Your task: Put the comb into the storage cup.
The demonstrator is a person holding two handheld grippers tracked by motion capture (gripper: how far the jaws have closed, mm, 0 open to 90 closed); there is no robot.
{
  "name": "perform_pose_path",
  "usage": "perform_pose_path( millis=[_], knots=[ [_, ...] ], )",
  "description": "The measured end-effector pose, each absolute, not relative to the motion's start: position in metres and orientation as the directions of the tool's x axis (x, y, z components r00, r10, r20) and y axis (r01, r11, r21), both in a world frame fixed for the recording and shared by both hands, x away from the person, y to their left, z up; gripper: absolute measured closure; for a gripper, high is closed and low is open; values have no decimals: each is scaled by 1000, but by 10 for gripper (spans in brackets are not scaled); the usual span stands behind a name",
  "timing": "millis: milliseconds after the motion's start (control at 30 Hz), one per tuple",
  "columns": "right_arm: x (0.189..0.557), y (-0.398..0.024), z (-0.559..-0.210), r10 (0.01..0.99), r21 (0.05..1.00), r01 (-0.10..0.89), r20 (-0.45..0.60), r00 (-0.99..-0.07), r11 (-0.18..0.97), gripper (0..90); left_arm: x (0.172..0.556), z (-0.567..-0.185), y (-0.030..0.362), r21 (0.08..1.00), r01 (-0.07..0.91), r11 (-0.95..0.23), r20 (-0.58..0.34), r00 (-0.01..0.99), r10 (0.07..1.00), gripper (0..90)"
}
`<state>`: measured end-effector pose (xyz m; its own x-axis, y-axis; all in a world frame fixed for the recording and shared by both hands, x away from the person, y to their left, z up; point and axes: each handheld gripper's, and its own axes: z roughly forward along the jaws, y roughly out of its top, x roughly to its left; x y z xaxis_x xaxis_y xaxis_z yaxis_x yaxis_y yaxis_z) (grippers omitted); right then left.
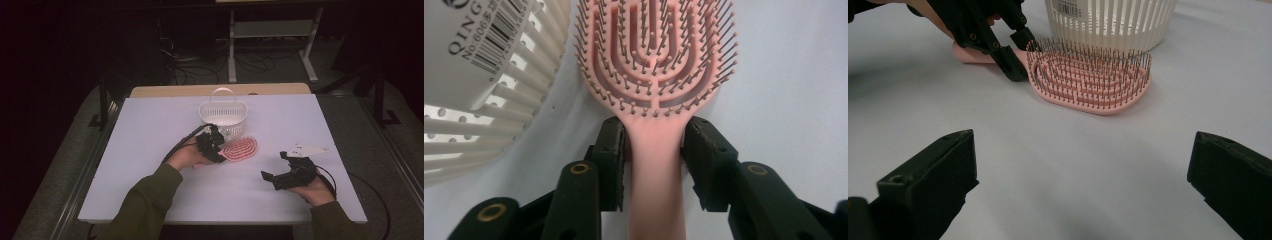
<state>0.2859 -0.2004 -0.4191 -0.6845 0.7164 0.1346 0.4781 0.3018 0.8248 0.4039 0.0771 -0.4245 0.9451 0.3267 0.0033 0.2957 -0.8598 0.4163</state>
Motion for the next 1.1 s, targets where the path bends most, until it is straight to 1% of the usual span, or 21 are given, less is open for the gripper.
perform_pose_path(
  millis=[167,400,667,1100],
  knots=[
    [286,-200,-419,717,825,479,136,-684,301,0,404,-424,76,407,290,-866,6,947,320,677],
    [286,-200,-419,716,824,479,135,-684,302,0,404,-424,75,401,284,-871,8,950,314,698],
    [286,-200,-419,717,824,480,137,-684,301,0,404,-424,75,400,267,-877,17,954,299,706],
    [286,-202,-419,719,825,480,136,-682,299,0,400,-423,81,439,252,-863,18,957,289,706]
  ],
)
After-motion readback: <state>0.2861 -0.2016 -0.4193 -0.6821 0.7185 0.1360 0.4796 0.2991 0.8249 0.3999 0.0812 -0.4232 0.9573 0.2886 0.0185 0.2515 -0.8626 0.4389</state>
